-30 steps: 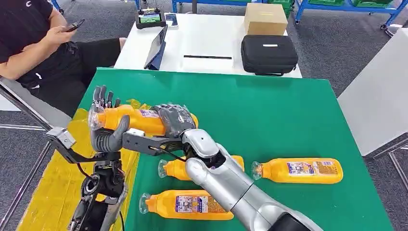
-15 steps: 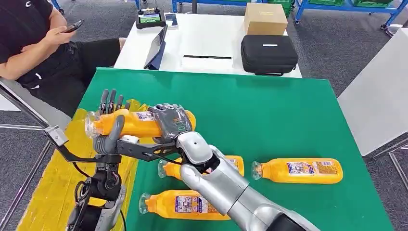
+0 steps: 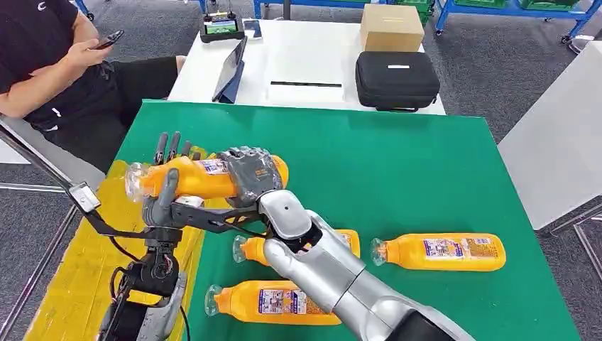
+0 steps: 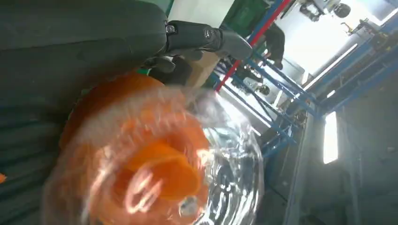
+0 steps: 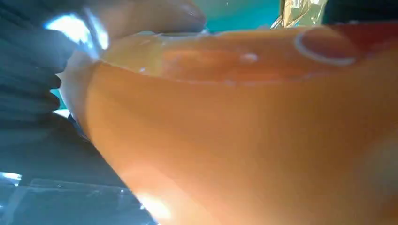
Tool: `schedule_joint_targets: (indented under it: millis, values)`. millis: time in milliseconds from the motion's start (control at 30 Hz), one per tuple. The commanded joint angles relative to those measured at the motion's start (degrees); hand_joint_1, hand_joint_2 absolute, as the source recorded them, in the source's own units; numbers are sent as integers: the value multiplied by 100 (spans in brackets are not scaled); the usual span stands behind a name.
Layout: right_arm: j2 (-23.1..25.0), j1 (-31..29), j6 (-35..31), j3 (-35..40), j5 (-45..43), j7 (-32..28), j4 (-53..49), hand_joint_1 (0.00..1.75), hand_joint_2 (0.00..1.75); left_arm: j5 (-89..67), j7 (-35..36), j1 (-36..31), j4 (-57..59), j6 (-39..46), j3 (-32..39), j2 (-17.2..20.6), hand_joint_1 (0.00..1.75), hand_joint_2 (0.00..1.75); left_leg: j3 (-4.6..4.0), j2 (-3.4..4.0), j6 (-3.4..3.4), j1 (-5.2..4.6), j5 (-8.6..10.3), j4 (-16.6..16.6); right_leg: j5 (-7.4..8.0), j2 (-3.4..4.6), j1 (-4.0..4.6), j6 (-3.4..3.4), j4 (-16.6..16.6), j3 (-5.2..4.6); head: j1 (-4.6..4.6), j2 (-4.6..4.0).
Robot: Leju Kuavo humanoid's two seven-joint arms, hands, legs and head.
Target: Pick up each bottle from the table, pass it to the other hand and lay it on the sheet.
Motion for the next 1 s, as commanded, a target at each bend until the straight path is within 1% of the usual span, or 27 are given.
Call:
schedule_joint_targets:
  millis: [33,100,133,167,200,233,267,400,433,500,533,600,633,667,700,800,833,900,933,1000]
  values:
    - [44,-400,105,416,-739,324,1000,175,175,-8,41,-797,317,94,-1034,-258,0,175,11,-42,-13,5,-3,6,-16,-51,5,-2,4,25,0,0]
    - [44,-478,108,488,-1081,409,1083,175,175,-455,-136,-881,303,424,-1149,-281,0,175,2,-31,-13,5,3,5,-9,-37,5,-1,1,14,0,0]
    - [44,-496,123,510,-1160,426,1097,175,175,-580,-188,-899,301,495,-1175,-279,0,175,22,-50,-23,7,-10,14,-27,-63,8,-2,10,41,-2,0]
    - [44,-551,123,603,-1315,476,1113,175,175,-826,-293,-948,311,679,-1210,-297,0,175,1,-30,-13,3,4,3,-8,-35,3,0,1,12,0,0]
    - [44,-602,143,725,-1432,498,1115,175,175,-957,-336,-991,316,751,-1239,-306,0,175,9,-41,-18,6,-1,8,-15,-49,7,-1,3,24,2,0]
    - [44,-611,147,766,-1471,505,1104,175,175,-1008,-343,-1003,322,786,-1249,-305,0,175,4,-34,-16,4,3,6,-11,-40,4,0,3,17,0,0]
    - [44,-628,214,846,-1583,493,1091,175,175,-1093,-397,-1005,321,867,-1240,-295,175,175,14,-40,-21,5,-4,10,-20,-50,5,-1,8,29,0,0]
    - [44,-694,180,1056,-1830,524,1143,175,175,-1119,-471,-944,264,924,-1186,-242,175,175,8,-23,-17,3,1,2,-10,-29,4,-1,1,19,0,0]
    - [44,-700,165,1079,-1882,517,1157,175,175,-1117,-477,-926,256,928,-1185,-235,175,175,21,-27,-22,3,-6,4,-18,-36,5,-3,4,31,0,0]
    - [44,-689,166,1094,-1902,507,1159,175,175,-1112,-490,-911,249,937,-1182,-242,175,175,9,-28,-18,4,0,3,-12,-34,6,-2,1,20,0,0]
    - [44,-677,180,1101,-1921,498,1167,175,175,-1109,-499,-910,248,943,-1179,-248,175,175,19,-34,-22,4,-5,5,-20,-43,6,-3,5,31,0,0]
    - [44,-669,196,1103,-1944,493,1184,175,175,-1107,-522,-907,243,963,-1163,-259,175,175,8,-24,-16,3,2,1,-9,-29,5,-1,-1,17,0,0]
    - [44,-669,196,1103,-1944,493,1184,175,175,-1107,-522,-907,243,963,-1163,-259,175,175,31,-36,-27,6,-10,7,-26,-49,8,-3,5,45,0,0]
    - [44,-669,196,1103,-1944,493,1184,175,175,-1107,-522,-907,243,963,-1163,-259,175,175,10,-28,-19,5,-1,4,-12,-36,7,-1,0,23,2,0]
    - [44,-664,197,1102,-1944,494,1206,175,175,-1107,-522,-911,243,963,-1160,-258,175,175,19,-33,-22,5,-5,6,-18,-43,6,-2,4,30,-2,0]
    - [44,-627,179,1120,-1937,485,1196,175,175,-1106,-525,-919,248,969,-1153,-269,175,175,6,-25,-16,3,3,1,-9,-31,5,-1,-1,16,0,0]
    - [44,-617,172,1127,-1930,487,1193,175,175,-1106,-526,-918,251,970,-1151,-271,175,175,17,-34,-21,4,-3,4,-17,-44,6,-2,1,30,0,0]
    - [44,-617,172,1127,-1930,487,1193,175,175,-1106,-526,-918,251,970,-1151,-271,175,175,6,-23,-15,3,3,0,-8,-29,4,-1,-2,15,0,0]
    - [44,-617,172,1127,-1930,487,1193,175,175,-1106,-526,-918,251,970,-1151,-271,175,175,18,-32,-21,4,-3,3,-18,-42,6,-2,1,30,0,0]
    - [44,-617,172,1127,-1930,487,1193,175,175,-1106,-526,-918,251,970,-1151,-271,175,175,6,-26,-16,3,2,1,-9,-32,5,-1,-2,16,0,0]
